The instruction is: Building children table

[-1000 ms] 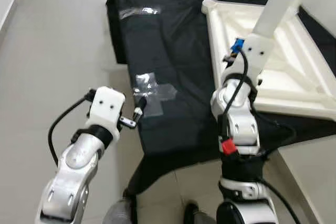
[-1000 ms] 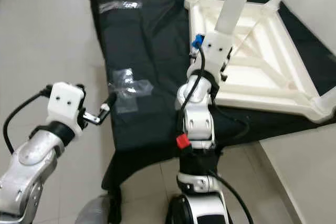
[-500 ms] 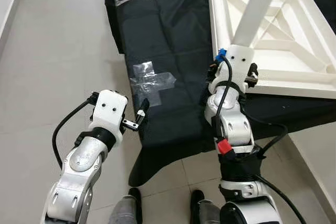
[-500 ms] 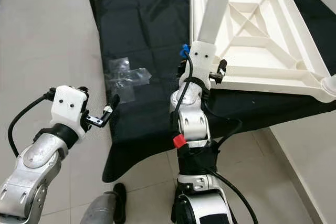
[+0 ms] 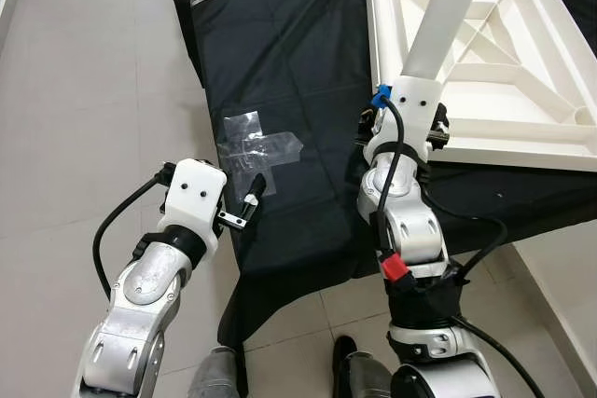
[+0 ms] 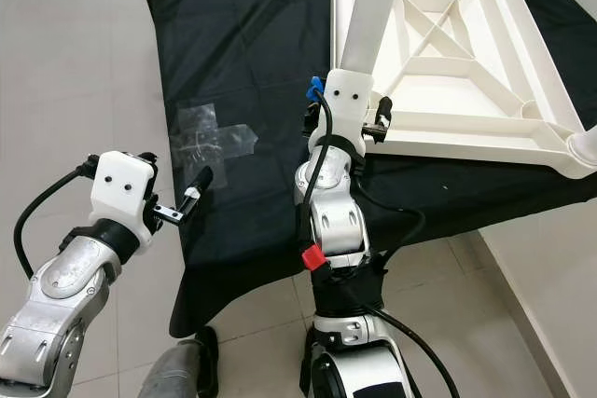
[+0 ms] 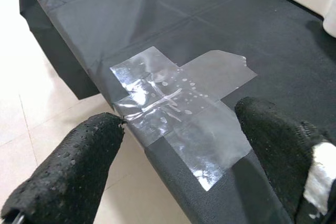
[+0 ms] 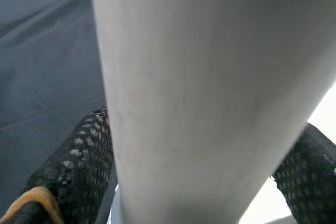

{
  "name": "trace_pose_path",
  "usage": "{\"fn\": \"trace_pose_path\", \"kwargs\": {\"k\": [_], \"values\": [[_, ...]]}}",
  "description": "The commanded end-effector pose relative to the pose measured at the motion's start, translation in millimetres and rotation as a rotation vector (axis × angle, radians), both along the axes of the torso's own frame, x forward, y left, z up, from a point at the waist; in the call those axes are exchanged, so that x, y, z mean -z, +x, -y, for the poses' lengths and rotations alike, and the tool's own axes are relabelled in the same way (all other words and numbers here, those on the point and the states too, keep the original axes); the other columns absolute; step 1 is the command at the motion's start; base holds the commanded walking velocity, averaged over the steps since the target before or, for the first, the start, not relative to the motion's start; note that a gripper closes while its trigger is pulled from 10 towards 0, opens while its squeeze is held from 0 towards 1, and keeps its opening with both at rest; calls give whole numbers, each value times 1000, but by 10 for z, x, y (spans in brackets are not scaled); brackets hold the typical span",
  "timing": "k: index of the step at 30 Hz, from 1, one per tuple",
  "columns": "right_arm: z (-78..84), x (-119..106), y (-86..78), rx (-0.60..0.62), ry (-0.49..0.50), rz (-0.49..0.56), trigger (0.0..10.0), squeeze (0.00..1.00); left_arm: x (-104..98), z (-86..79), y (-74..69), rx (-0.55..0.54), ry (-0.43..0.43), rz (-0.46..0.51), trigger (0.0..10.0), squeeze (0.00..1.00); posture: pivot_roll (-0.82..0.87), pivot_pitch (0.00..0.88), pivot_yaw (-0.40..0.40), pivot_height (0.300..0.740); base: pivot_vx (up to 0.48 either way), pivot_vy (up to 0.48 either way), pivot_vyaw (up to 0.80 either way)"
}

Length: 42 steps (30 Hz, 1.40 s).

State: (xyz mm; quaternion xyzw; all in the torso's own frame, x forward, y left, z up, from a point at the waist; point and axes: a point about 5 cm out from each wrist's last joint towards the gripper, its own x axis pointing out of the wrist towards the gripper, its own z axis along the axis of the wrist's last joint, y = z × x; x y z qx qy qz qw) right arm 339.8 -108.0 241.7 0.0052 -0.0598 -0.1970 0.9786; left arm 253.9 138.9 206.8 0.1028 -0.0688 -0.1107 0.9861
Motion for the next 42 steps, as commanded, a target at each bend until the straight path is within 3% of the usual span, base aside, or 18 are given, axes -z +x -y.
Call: {"fn": "trace_pose_path", "kwargs": {"k": [1,13,29,31,34,39,42], "values": [[-162,179,-99,-47,71,-59,10000,0,74,-20,-16,-6,20,-26,10000,0,150,274,-30,740,0,0,0],[-191,225,-254,-103,46,-48,10000,0,79,-24,-14,-3,26,-28,10000,0,153,280,-28,740,0,0,0],[-45,302,-462,-244,0,-71,10000,0,101,-39,8,-7,28,-34,10000,0,145,278,-26,740,0,0,0],[40,335,-593,-268,-35,-86,10000,0,113,-47,9,-10,31,-38,10000,0,146,271,-25,740,0,0,0],[54,340,-617,-273,-42,-88,10000,0,117,-49,9,-10,32,-39,10000,0,146,271,-25,740,0,0,0],[166,573,-838,-512,-138,-122,10000,0,206,-106,-137,-86,-17,-75,10000,0,139,230,-29,740,0,0,0],[234,691,-840,-533,-167,-143,10000,0,300,-70,-234,-101,-35,-110,10000,0,144,210,-31,740,0,0,0]]}}
